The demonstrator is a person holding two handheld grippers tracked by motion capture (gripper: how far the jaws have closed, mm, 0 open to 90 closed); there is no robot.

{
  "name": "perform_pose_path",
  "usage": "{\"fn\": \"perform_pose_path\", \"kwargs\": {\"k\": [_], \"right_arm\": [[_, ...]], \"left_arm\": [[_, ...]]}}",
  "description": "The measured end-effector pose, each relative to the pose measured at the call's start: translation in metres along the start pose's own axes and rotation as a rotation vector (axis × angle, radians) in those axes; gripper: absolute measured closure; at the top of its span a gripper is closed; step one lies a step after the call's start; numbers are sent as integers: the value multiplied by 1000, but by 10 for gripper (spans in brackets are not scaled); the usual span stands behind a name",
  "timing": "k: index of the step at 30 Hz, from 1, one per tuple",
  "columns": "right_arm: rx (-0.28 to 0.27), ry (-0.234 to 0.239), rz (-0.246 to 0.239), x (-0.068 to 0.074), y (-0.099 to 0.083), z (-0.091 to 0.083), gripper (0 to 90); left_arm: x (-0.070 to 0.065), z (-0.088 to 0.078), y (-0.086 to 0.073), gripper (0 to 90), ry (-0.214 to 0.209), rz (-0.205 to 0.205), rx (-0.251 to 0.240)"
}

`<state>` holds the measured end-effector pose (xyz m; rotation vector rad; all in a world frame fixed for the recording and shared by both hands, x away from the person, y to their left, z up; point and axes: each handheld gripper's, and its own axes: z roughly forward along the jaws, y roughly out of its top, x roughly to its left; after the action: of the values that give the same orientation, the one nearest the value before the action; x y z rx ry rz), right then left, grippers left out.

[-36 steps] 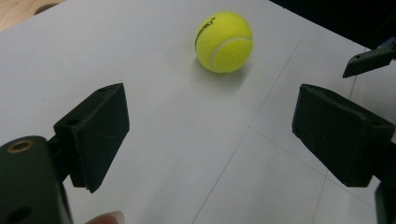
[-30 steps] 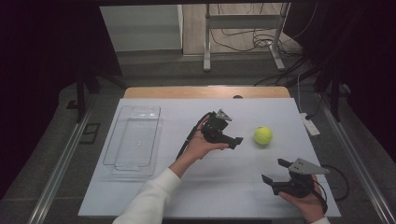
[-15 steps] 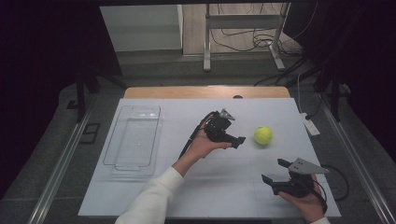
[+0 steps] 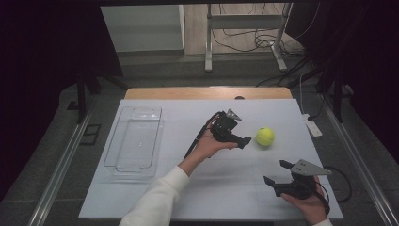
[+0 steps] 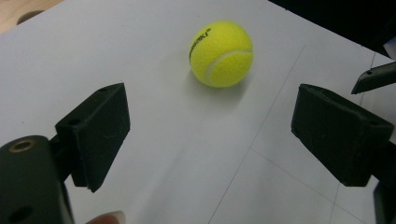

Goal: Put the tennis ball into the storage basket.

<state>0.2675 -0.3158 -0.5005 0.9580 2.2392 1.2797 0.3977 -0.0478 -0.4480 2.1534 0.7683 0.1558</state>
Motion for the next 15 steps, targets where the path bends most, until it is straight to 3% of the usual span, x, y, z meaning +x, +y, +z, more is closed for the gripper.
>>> {"fn": "perform_pose_path", "kwargs": {"k": [15], "right_arm": [[5, -2, -10, 1, 0, 1, 112]], "left_arm": [[-1, 11, 4, 126, -12, -5, 3]]}}
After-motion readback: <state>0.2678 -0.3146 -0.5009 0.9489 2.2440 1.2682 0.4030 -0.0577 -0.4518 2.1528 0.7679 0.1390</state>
